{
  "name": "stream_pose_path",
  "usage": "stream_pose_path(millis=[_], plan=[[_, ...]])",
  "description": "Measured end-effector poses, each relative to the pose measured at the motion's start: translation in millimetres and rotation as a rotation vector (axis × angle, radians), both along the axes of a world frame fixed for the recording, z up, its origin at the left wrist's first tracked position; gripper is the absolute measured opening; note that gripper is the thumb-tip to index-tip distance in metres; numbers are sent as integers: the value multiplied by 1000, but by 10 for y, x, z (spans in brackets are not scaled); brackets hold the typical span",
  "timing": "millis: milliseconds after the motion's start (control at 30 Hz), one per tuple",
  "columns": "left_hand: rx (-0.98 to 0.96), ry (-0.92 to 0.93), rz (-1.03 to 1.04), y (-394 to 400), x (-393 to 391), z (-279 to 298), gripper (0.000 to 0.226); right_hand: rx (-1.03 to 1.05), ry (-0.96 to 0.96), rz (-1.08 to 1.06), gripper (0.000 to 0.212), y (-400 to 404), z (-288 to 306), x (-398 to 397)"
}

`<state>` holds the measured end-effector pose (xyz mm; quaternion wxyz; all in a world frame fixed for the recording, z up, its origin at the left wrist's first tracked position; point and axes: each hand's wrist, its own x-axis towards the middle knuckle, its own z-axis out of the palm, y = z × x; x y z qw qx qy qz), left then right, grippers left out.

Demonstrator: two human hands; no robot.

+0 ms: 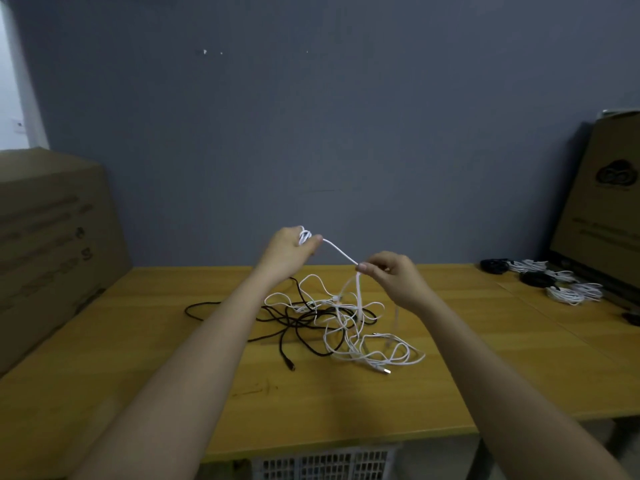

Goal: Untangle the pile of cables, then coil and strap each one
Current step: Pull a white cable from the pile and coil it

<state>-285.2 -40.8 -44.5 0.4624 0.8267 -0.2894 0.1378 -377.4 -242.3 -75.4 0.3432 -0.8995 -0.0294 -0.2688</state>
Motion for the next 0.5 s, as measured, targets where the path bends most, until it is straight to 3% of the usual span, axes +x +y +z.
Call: stream_pose_path(millis=[167,367,500], plan=[[-104,19,192,-24,37,-48,42,172,-185,-154,18,123,-137,-10],[-89,-40,253,-45,-68,-54,45,381,-101,-104,5,256,-115,-38],[-57,-129,132,-51,-130,13,44,295,-33,-67,28,275,-106,-66]])
